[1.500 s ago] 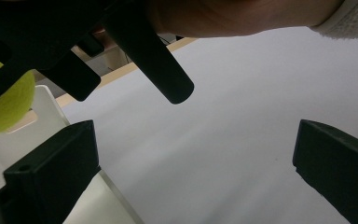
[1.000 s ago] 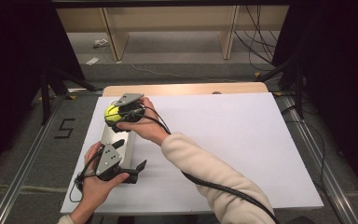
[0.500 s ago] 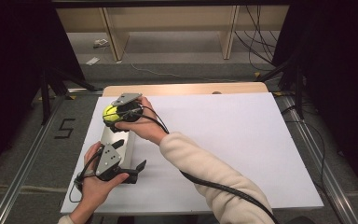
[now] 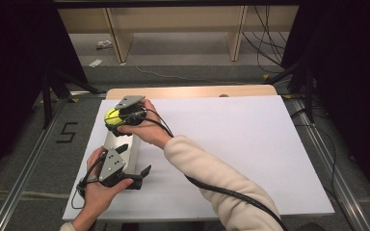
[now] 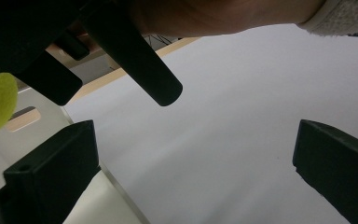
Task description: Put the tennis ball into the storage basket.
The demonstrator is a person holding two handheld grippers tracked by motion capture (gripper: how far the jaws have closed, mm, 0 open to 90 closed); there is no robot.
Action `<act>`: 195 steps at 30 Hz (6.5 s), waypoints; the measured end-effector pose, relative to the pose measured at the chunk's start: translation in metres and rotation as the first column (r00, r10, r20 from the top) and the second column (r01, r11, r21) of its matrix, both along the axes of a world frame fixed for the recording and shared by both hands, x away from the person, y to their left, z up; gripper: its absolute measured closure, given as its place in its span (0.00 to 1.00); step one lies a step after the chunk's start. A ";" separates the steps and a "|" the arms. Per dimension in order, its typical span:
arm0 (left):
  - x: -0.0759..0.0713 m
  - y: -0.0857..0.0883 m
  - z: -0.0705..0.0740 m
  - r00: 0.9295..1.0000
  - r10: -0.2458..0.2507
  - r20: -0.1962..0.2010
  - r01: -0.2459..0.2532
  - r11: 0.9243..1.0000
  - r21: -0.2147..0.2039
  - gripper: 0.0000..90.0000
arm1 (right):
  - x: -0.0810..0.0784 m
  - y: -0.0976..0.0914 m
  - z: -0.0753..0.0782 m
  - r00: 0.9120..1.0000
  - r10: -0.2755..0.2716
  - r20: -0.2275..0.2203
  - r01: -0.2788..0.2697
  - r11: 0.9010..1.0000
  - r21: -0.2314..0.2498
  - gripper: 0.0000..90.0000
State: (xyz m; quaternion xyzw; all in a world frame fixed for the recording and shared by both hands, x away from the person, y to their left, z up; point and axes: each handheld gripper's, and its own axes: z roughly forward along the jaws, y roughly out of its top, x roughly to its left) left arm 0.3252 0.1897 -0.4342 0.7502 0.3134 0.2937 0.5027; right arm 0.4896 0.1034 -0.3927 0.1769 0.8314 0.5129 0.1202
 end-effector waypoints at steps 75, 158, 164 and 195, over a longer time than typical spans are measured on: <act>-0.002 0.001 0.000 1.000 0.004 -0.001 -0.004 1.000 0.003 0.00 | 0.009 0.011 -0.031 0.997 0.007 -0.079 -0.013 0.997 -0.074 0.29; -0.002 0.001 -0.001 1.000 0.003 -0.006 -0.003 1.000 -0.001 0.00 | 0.007 -0.048 -0.013 0.997 -0.056 -0.048 0.054 0.998 -0.031 0.24; -0.002 0.000 -0.001 1.000 0.001 -0.005 -0.001 1.000 -0.001 0.00 | 0.007 -0.058 -0.016 0.997 -0.061 -0.050 0.059 0.998 -0.033 0.24; -0.002 0.000 0.000 1.000 0.002 -0.004 -0.002 1.000 -0.004 0.00 | 0.001 -0.118 -0.025 0.990 -0.126 -0.065 0.124 0.992 -0.031 0.26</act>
